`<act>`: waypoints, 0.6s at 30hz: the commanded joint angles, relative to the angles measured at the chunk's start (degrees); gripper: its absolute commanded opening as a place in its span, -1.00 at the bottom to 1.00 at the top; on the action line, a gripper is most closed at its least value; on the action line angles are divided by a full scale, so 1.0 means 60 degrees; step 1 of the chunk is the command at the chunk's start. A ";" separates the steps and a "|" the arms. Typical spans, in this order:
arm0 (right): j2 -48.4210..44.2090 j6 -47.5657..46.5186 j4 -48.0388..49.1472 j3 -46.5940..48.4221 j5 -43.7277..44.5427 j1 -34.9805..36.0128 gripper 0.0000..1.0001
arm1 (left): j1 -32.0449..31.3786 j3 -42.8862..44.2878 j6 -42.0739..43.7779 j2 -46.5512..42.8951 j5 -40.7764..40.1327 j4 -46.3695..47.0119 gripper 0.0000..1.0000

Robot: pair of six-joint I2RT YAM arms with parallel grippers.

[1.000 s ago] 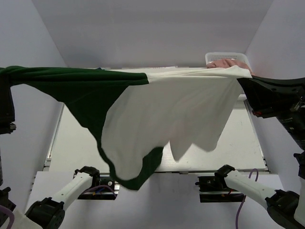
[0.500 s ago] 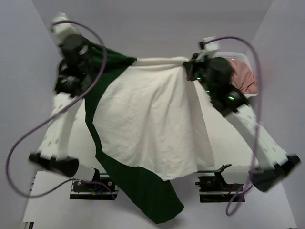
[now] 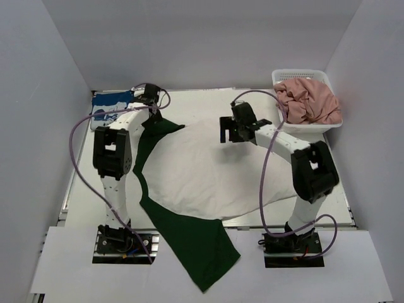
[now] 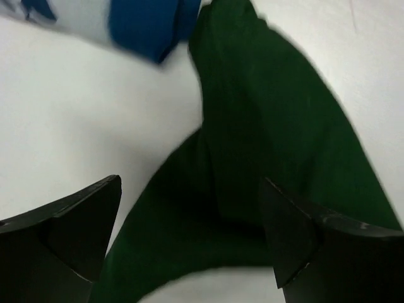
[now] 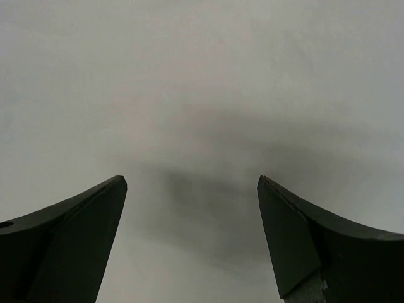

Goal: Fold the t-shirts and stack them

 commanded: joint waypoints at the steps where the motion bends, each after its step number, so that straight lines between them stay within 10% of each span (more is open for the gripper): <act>1: -0.1867 0.1008 0.0961 -0.1134 0.0305 -0.0152 0.80 | -0.0118 -0.1485 -0.0420 -0.2664 0.1031 0.0964 1.00; 18: -0.3276 0.1844 0.1093 -0.3993 0.0731 -0.0972 0.80 | -0.0294 -0.6178 -0.0639 -0.4307 0.3011 0.2252 1.00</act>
